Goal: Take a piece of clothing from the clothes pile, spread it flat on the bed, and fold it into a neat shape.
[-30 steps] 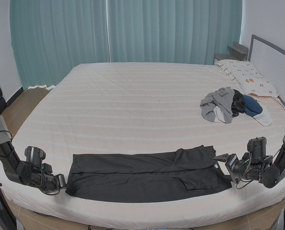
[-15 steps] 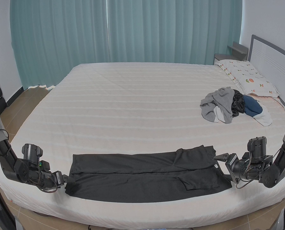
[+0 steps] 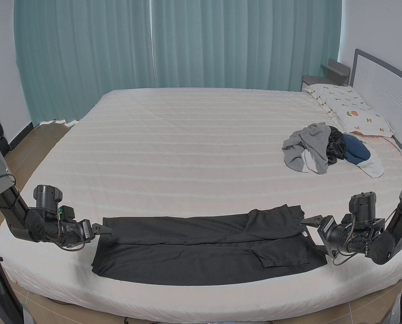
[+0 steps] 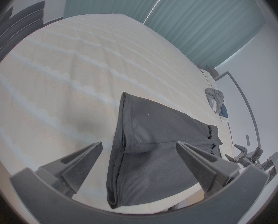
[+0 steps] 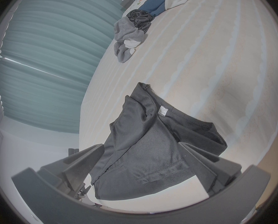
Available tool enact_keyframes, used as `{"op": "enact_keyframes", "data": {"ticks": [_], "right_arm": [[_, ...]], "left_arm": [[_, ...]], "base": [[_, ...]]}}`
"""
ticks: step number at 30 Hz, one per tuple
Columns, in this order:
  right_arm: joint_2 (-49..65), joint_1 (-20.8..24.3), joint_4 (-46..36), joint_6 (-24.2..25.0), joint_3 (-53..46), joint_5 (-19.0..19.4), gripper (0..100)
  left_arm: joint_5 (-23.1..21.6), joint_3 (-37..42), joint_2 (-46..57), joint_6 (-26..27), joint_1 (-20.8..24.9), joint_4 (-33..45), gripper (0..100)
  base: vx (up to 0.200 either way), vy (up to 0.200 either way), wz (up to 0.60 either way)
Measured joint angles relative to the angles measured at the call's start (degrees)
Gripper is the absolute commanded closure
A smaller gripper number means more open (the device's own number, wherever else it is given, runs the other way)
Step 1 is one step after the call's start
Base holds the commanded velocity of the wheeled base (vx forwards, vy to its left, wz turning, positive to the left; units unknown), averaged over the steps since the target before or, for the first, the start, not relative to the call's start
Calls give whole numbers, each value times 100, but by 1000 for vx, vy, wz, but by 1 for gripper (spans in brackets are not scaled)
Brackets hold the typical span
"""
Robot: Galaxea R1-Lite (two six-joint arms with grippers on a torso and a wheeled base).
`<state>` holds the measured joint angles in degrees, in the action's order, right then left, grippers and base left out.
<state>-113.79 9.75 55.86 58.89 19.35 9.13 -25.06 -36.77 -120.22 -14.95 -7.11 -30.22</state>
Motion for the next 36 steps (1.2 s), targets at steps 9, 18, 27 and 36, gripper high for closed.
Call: {"op": "enact_keyframes", "data": {"ticks": [9,18,27,36], "right_arm": [[-7,24,0,0,9,0,0],[-33,30,2,0,20,-2,0],[-52,41,2,0,27,0,0],[-63,44,-5,0,9,9,0]], "left_arm": [[66,-505,-633,535,185,-16,0],[110,-492,-878,811,223,-46,0],[123,-482,-883,738,315,-12,100],[150,-407,-817,723,378,6,100]], "base": [[0,0,0],[0,0,0],[0,0,0],[0,0,0]]}}
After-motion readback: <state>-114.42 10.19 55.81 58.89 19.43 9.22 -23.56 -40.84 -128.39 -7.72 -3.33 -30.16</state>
